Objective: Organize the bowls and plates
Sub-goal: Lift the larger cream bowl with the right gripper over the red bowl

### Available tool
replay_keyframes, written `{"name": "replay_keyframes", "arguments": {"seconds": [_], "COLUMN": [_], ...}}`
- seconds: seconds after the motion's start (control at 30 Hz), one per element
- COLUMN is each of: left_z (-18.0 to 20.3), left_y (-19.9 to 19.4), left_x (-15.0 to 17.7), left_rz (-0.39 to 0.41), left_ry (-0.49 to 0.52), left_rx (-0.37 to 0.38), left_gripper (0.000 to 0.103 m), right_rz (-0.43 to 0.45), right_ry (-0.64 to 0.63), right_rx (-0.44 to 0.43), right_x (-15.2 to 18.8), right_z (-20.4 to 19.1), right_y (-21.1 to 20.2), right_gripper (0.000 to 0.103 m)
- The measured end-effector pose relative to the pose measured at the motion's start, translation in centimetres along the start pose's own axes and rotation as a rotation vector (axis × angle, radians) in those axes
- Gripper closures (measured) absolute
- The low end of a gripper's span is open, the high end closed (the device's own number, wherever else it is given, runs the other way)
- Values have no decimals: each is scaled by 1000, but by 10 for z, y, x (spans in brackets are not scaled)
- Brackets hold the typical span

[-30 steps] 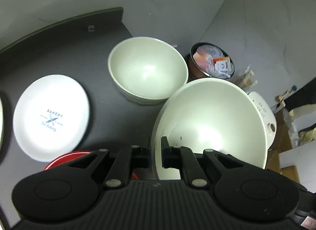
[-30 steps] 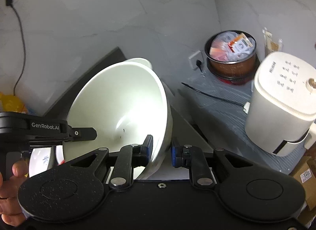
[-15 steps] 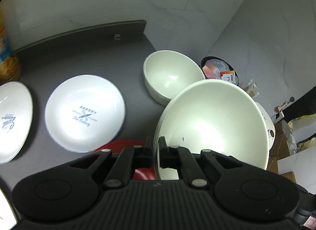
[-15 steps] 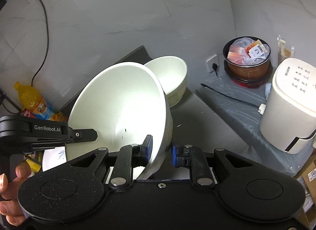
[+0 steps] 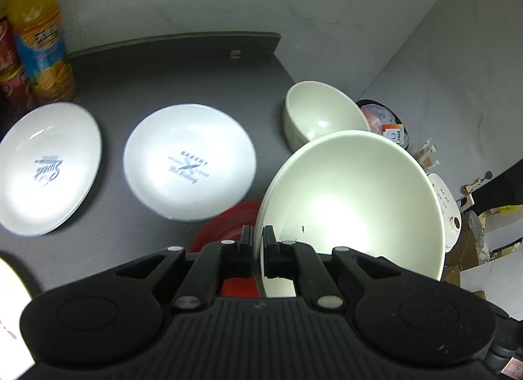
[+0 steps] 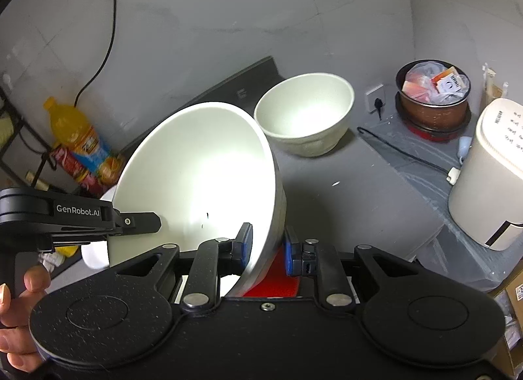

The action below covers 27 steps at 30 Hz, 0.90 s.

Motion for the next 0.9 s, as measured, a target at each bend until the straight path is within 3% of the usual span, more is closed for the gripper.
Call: {"name": "replay_keyframes", "arguments": {"seconds": [0.43, 0.9], "left_z": [-32, -44], "left_y": [15, 35], "left_x": [19, 38], "left_rz": [-61, -118], "left_ry": [-60, -59], "left_rx": [-33, -104], "left_gripper": [99, 95], "right_rz": [-88, -160], "right_ry": [-22, -38], "right_rx": [-4, 9], "right_x": [23, 30], "right_z": [-10, -11], "right_y": [15, 31], "right_gripper": [83, 83]}}
Point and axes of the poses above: each gripper's, at about its wrist camera, not at the fingertips, and y roughly the way its jaws point, z to its right, x to its underside, the point moved 7 cm from there along y, roughly the way its jaws point, and after that the axes turned 9 degrees about -y, right-handed, at the moved point
